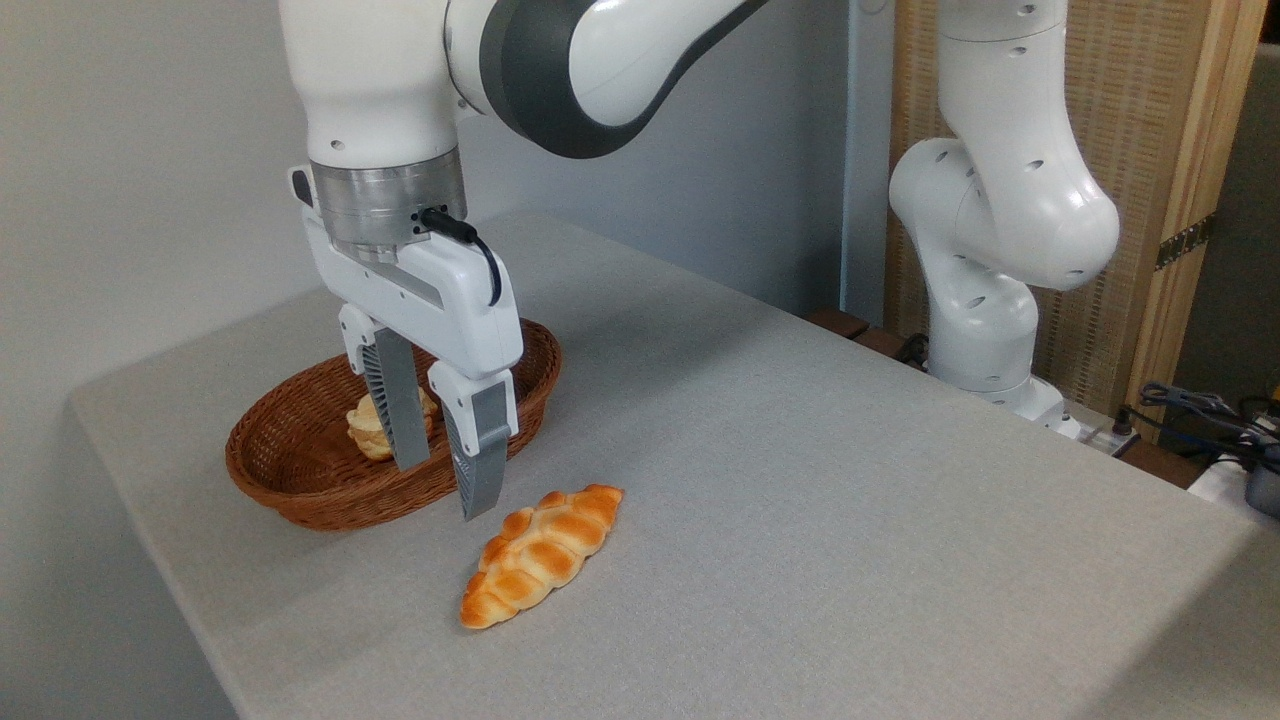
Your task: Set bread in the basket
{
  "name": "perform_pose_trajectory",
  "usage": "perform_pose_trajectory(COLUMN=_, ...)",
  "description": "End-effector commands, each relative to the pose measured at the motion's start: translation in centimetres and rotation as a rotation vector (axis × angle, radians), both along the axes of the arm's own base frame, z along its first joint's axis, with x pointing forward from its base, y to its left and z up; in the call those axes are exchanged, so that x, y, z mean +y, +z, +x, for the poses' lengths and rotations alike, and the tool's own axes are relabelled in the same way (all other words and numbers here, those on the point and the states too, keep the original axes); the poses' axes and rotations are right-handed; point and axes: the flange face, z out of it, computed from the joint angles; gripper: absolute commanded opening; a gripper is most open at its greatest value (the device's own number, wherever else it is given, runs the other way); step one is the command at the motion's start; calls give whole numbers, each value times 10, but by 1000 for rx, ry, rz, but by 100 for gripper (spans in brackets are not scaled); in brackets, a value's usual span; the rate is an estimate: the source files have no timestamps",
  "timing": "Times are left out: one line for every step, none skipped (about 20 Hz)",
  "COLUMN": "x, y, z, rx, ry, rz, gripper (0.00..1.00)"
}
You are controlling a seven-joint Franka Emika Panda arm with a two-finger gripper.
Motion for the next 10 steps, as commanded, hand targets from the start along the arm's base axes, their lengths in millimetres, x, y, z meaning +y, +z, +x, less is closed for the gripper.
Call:
perform_pose_trajectory(x=-10, y=23, z=4, rx=-53, ry=-22, rz=-27, gripper=100)
perform_pose_trajectory(x=-13, y=23, z=4, rx=-53, ry=-26, rz=-31, gripper=100)
perform_pose_trajectory(x=-14, y=23, z=3, rx=-47, ry=-29, rz=-29, gripper=100)
perform_pose_trajectory(x=-13, y=24, z=3, rx=-49, ry=-32, rz=-23, gripper=100)
perform_pose_trajectory(x=-12, y=24, z=3, rx=-49, ry=-31, rz=-21, gripper=100)
perform_pose_trajectory(x=-12, y=23, z=2, rx=-42, ry=-27, rz=-19, gripper=100)
perform_pose_trajectory(x=-15, y=16, z=2, rx=-13, ry=-27, rz=-14, gripper=100)
perform_pose_trajectory(x=-16, y=8, z=3, rx=8, ry=-32, rz=-9, gripper=100)
perform_pose_trajectory(x=-17, y=4, z=5, rx=13, ry=-30, rz=-9, gripper=100)
perform_pose_trajectory(x=-16, y=4, z=5, rx=13, ry=-32, rz=-8, gripper=100)
